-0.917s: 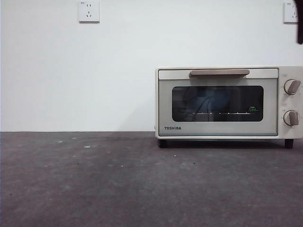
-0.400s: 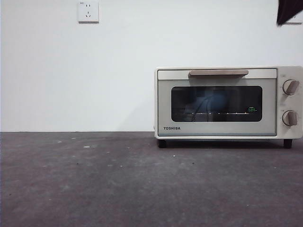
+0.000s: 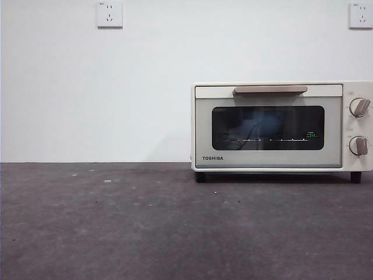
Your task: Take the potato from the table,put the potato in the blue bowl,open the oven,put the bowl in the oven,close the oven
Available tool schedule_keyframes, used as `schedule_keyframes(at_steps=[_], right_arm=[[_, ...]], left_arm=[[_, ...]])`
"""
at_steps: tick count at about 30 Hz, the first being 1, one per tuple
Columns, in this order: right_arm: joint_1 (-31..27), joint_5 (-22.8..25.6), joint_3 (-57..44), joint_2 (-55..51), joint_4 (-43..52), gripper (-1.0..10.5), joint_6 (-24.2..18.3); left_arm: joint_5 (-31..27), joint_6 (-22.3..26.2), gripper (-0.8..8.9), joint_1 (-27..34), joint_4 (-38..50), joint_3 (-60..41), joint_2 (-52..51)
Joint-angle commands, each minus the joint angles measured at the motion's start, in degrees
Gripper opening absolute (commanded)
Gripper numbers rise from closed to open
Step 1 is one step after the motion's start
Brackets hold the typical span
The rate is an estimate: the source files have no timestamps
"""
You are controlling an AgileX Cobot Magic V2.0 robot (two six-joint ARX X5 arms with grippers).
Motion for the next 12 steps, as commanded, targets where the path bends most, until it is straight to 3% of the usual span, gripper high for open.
schedule_keyframes(at_steps=[1,6,12], right_arm=[[-2.38,0.92,-11.74,-9.27,6.34,0.0,-1.42],[-6.73,1.22,-29.57,-22.91,17.68,0.0,-1.38],[-10.84,-5.16,-43.28,-36.83,18.78,0.0,0.55]], left_arm=[[0.17,0.44,-0.04,0.22,0.42,-0.57,0.0],[0.17,0.44,-0.04,0.22,0.42,-0.57,0.02],[0.17,0.44,-0.04,0.22,0.42,-0.57,0.2]])
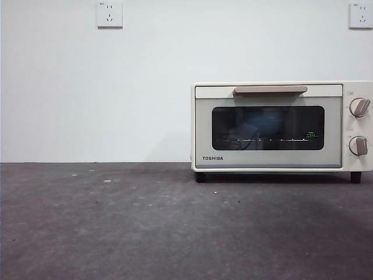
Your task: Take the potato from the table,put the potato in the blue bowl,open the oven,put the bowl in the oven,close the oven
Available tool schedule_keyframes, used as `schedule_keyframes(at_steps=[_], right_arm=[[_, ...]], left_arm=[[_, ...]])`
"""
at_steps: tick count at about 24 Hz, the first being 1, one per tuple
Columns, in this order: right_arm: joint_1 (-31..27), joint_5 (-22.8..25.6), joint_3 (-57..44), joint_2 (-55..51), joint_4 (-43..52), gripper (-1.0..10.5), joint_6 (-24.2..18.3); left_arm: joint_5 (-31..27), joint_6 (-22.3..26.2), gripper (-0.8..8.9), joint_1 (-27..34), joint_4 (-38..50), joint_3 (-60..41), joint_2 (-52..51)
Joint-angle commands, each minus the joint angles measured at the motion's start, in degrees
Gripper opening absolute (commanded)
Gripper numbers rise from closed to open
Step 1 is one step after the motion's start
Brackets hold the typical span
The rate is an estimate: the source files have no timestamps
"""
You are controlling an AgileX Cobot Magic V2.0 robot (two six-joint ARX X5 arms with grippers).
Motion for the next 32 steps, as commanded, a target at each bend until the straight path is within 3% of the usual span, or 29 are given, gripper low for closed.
schedule_keyframes(at_steps=[1,10,20,32], right_arm=[[-0.79,-2.54,-3.34,-3.89,1.16,0.0,0.9],[0.57,-5.51,-7.5,-5.31,-0.98,0.0,0.59],[3.69,-6.16,-7.5,-6.1,-4.72,0.0,-3.87],[4.31,-5.29,-7.5,-6.1,-12.9,0.0,-6.03]], left_arm=[[0.15,0.44,-0.04,0.22,0.44,-0.57,0.09],[0.17,0.44,-0.04,0.22,0.44,-0.57,0.37],[0.17,0.44,-0.04,0.22,0.44,-0.57,0.39],[0.17,0.44,-0.04,0.22,0.44,-0.57,0.39]])
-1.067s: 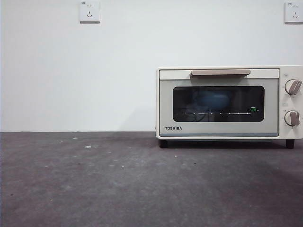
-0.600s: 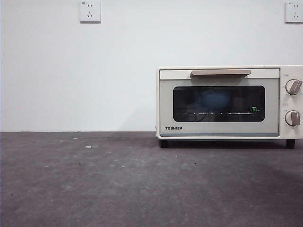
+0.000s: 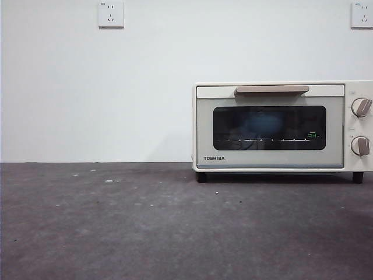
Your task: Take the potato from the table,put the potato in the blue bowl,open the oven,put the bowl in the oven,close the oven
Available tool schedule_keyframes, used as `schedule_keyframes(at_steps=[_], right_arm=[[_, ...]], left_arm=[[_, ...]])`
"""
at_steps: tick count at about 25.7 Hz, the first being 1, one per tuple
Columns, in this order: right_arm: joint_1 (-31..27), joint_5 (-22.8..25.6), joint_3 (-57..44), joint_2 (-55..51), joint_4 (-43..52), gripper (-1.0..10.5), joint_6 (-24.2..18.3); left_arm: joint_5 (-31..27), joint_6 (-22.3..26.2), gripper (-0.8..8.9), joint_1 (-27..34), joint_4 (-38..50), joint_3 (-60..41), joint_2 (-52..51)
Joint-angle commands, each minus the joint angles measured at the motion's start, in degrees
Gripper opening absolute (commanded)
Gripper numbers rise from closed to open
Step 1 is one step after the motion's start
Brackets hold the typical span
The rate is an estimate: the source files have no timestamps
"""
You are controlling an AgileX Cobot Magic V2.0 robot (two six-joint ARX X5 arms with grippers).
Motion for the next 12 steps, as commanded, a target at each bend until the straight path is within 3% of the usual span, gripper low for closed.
schedule_keyframes(at_steps=[1,12], right_arm=[[0.07,0.46,-0.28,-0.13,-1.09,0.0,-0.72],[0.07,1.07,-0.28,-0.13,-1.73,0.0,0.13]], left_arm=[[0.17,0.44,-0.04,0.22,0.42,-0.57,0.0],[0.17,0.46,-0.04,0.22,0.42,-0.57,0.0]])
